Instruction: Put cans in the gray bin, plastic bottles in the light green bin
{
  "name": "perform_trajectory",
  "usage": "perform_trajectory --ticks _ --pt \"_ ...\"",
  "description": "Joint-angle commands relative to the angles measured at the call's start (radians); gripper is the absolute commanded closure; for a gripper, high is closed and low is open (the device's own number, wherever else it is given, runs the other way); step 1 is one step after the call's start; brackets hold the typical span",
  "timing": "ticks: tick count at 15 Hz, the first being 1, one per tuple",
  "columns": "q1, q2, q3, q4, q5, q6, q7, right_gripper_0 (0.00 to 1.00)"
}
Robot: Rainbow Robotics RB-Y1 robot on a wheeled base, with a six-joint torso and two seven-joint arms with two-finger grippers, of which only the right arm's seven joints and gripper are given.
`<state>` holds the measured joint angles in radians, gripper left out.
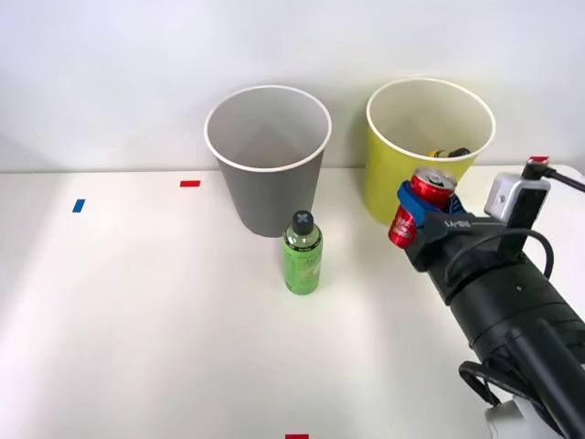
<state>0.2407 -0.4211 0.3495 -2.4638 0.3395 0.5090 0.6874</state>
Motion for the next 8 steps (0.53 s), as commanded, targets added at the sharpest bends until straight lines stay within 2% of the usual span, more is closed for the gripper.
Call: perform_trajectory --ticks 1,5,8 --pt "-0.046 0.021 -0.027 0.0 -0.002 -0.084 -0.06 1.0" --pt "-0.175 0.068 0.005 0.023 -0.02 -0.093 -0.055 1.0" --pt "-0.294 0.094 0.029 0.121 -0.013 -0.095 -0.06 1.0"
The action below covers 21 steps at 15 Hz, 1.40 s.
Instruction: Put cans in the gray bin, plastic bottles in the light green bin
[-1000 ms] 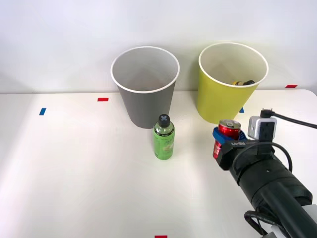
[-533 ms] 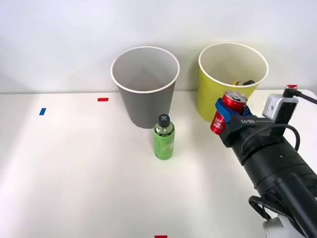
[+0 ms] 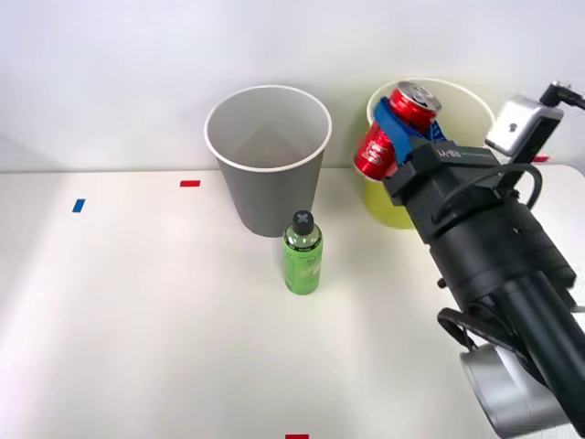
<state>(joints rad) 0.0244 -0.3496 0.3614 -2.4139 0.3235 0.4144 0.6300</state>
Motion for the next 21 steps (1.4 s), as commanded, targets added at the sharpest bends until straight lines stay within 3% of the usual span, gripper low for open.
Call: perform_trajectory --ticks 1,5,7,10,21 --pt "-0.118 0.04 0.022 0.114 0.005 0.0 0.0 1.0" --pt "-0.291 0.116 0.03 0.295 0.008 -0.013 0.016 1.0" --pt "-0.359 0.135 0.045 0.381 0.06 -0.02 0.033 1.0" --pt "-0.432 0.144 0.068 0.492 0.12 -0.069 0.047 1.0" --pt "-0.604 0.169 0.123 0.745 0.178 -0.086 0.086 1.0"
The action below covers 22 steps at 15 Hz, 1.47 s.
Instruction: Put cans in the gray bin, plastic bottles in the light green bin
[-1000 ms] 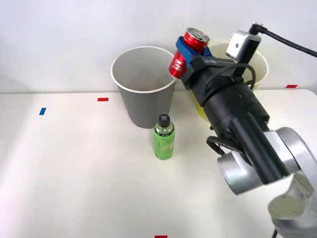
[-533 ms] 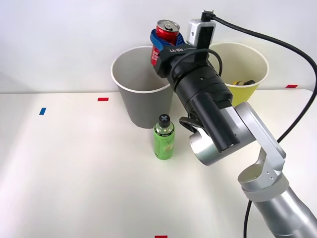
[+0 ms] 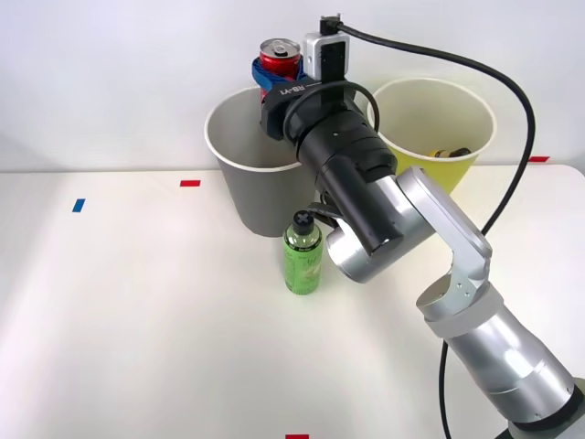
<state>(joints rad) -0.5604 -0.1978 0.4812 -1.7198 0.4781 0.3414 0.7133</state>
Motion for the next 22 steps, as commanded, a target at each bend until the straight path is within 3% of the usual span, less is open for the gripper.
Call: perform_trajectory --ticks 1,4,5,6,8,9,10,18,22 --pt "-0.022 0.023 0.004 0.062 0.024 -0.013 0.003 1.0" --pt "-0.049 0.032 0.011 0.091 0.024 -0.015 -0.005 0.99" --pt "-0.049 0.035 0.004 0.089 0.024 -0.022 -0.012 0.75" --pt "-0.047 0.04 -0.004 0.089 0.024 -0.024 -0.021 0.42" --pt "-0.047 0.049 -0.018 0.089 0.024 -0.025 -0.029 0.15" --pt "-0.047 0.052 -0.023 0.091 0.024 -0.025 -0.034 0.1" --pt "-0.047 0.058 -0.029 0.091 0.024 -0.027 -0.038 0.06" --pt "-0.044 0.046 -0.055 0.078 0.027 -0.067 -0.049 0.06" --pt "0.019 -0.014 -0.053 -0.057 0.017 -0.07 -0.051 0.06"
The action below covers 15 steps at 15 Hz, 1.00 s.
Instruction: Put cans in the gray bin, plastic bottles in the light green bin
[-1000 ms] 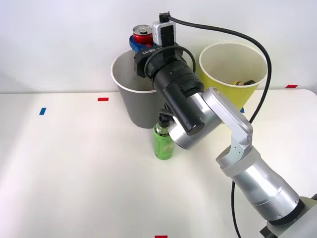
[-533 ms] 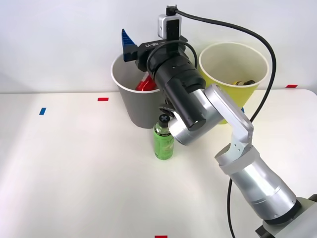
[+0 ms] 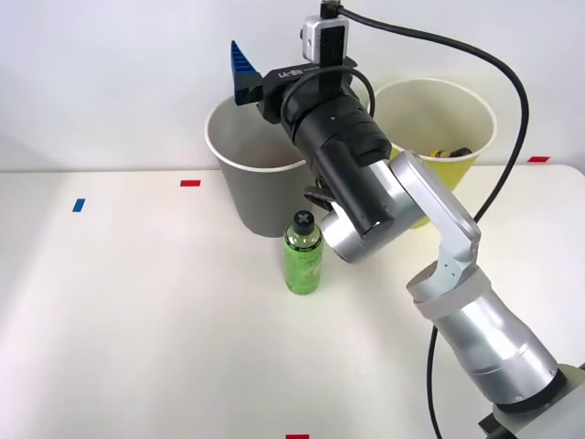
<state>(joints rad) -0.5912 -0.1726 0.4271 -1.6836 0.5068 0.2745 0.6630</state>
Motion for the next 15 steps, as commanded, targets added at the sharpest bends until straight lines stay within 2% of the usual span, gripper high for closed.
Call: perform_trajectory --ticks 1,4,7,12,15 --pt "0.067 -0.056 0.002 -0.126 -0.024 -0.006 0.001 0.05" --pt "0.126 -0.077 -0.002 -0.182 -0.028 -0.006 0.006 0.0" --pt "0.217 -0.117 -0.025 -0.261 -0.025 -0.02 -0.003 0.0" --pt "0.49 -0.189 -0.113 -0.505 -0.053 -0.02 -0.02 0.0" --pt "0.625 -0.191 -0.145 -0.577 -0.074 -0.02 -0.023 0.0"
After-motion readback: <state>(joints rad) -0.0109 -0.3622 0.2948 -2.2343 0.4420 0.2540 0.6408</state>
